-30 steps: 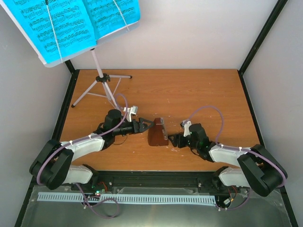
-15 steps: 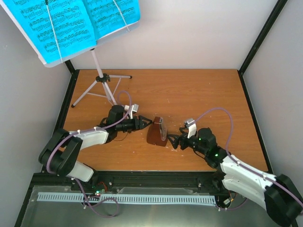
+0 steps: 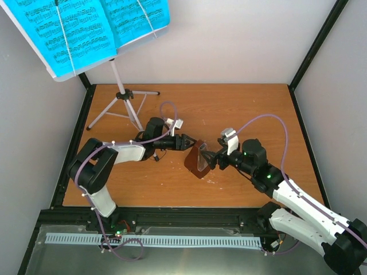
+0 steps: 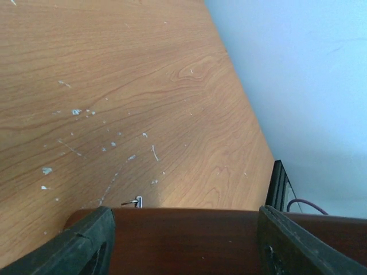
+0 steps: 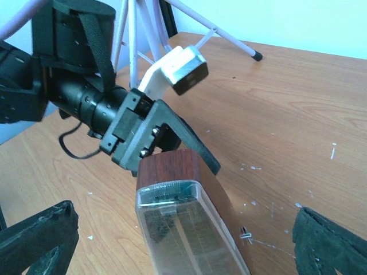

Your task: Pack up the instrument practice props

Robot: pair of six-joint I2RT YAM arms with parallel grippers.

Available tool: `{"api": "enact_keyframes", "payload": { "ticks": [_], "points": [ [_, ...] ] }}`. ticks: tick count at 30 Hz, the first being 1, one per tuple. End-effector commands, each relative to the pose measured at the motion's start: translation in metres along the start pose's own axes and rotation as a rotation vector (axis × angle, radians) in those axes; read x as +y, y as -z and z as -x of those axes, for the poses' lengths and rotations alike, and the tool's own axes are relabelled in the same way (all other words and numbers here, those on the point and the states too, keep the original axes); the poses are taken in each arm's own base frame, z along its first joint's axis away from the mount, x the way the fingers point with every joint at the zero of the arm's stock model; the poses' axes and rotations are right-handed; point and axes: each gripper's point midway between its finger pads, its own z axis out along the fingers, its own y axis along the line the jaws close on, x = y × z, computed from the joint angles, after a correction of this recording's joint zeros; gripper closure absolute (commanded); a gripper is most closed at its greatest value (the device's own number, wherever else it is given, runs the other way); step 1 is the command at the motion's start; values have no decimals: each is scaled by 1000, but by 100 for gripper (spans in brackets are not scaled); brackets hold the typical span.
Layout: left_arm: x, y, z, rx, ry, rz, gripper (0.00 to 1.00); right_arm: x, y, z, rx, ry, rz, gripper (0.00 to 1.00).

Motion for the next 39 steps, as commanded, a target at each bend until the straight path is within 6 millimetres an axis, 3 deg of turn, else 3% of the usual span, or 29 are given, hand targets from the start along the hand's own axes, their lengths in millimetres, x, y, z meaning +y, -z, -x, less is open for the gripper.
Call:
{"api": "enact_keyframes", "payload": {
  "ticks": [1, 8, 14, 18, 22, 27, 33, 39],
  "points": [
    [-14, 24, 35, -124, -122, 53, 28, -4, 5, -1, 48, 42, -32, 0],
    [-23, 110, 75, -346, -216, 253, 2, 0, -12, -7, 143, 90, 11, 0],
    [-14, 193, 89, -439, -165, 267, 0, 2, -37, -6, 159, 137, 54, 4],
    [-6, 231, 95, -488, -172, 365, 1, -4, -53, -13, 165, 142, 48, 5],
    [4, 250, 106, -501, -204, 506, 1, -4, -66, -24, 191, 130, 71, 8],
    [24, 266, 104, -508, -222, 670, 1, -12, -71, -30, 199, 132, 39, 22],
    [34, 267, 97, -521, -220, 699, 1, -40, -65, -38, 189, 126, -124, 39],
    [27, 272, 100, -580, -243, 692, 1, -87, -53, -36, 163, 62, -410, 43]
  ]
}}
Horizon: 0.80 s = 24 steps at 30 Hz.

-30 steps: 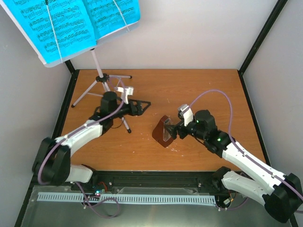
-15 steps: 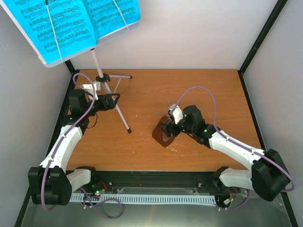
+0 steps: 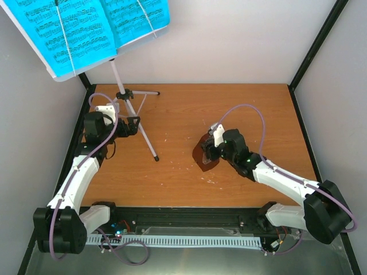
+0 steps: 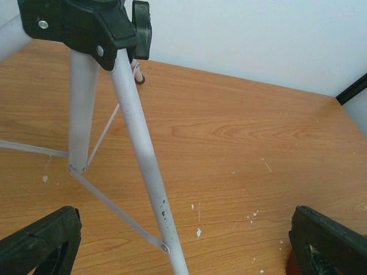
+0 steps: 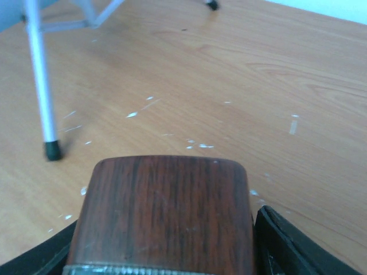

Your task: Pack up the instrument practice props

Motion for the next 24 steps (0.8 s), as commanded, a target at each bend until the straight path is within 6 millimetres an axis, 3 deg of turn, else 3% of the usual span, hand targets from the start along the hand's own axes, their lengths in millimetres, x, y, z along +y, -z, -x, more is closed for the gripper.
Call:
{"api": "enact_keyframes", "payload": {
  "ticks": [1, 9, 15, 18, 20, 24],
  "points": [
    [-1, 10, 14, -80, -31, 8, 1, -56, 5, -9, 7, -77, -313, 43],
    [-14, 17, 20, -111, 48, -57, 1, -143, 9, -18, 2, -293, -553, 43],
    [-3, 10, 18, -105, 92, -11, 0, -199, -3, -14, 5, -387, -616, 42],
    [-2, 4, 18, -94, 106, -15, 0, -211, -7, -5, -4, -404, -604, 37],
    [-2, -1, 19, -91, 122, -24, 0, -208, -8, 5, -22, -400, -575, 29],
    [4, -17, 20, -70, 166, -27, 1, -208, 12, 27, -70, -404, -538, 3]
  ]
}}
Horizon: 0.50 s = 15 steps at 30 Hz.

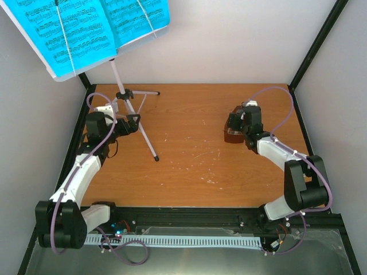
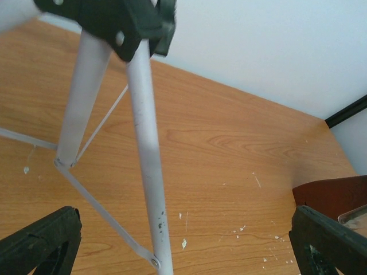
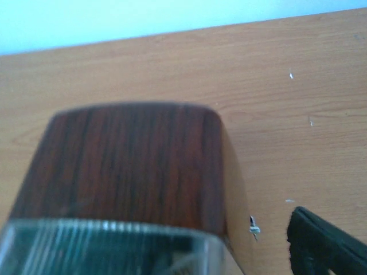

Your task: Pack up the instrument practice props

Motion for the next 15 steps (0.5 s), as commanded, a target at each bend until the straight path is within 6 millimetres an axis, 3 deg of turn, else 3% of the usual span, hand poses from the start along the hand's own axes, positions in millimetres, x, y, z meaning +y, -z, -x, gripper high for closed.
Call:
{"api": "enact_keyframes", "payload": {
  "ticks": [1, 6, 10, 15],
  "points": [
    [-2, -14, 19, -28, 51, -21, 1, 5, 21, 19, -1, -13, 75, 1],
    [6, -38, 19, -1, 74, -23, 6, 18, 58, 38, -20, -7, 174, 0],
    [9, -54, 21, 13, 53, -33, 28, 19, 81, 43, -42, -23, 195, 0],
    [21, -65, 21, 19, 31, 12, 41, 15, 94, 41, -60, -49, 189, 0]
  ]
}}
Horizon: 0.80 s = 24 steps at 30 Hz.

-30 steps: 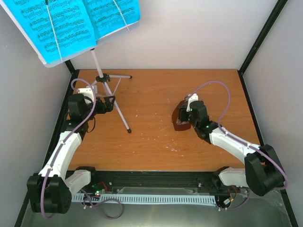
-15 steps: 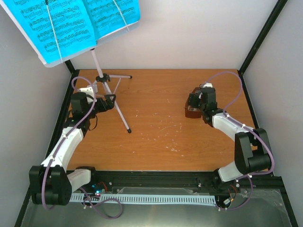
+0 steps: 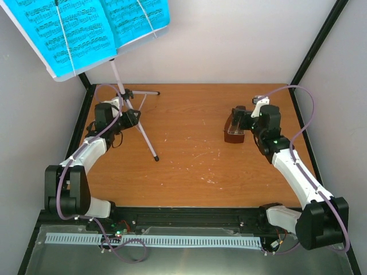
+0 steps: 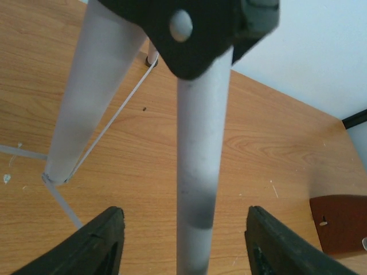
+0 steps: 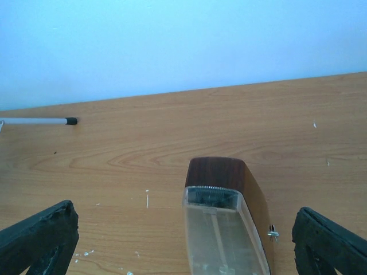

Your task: Pack up the instrument practice props

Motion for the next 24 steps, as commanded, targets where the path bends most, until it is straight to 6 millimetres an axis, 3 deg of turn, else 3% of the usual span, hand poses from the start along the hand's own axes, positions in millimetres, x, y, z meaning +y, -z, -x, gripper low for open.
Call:
{"api": "enact_keyframes", "payload": {
  "ticks": [1, 8, 15, 20, 24],
  "points": [
    [-7, -3, 29, -73, -62, -9, 44, -4, 8, -13, 36, -34, -6, 0],
    [-7, -14, 21, -47, -73, -40, 53, -2, 7, -15, 35, -65, 7, 0],
    [-10, -25, 16, -34, -96, -58, 52, 1, 8, -16, 30, -78, 26, 0],
    [-10, -29, 18, -39, -115, -54, 75, 0, 12, -14, 15, -76, 20, 0],
    [-20, -27, 16, -40, -164, -79, 86, -1, 17, -11, -2, -71, 18, 0]
  ]
}}
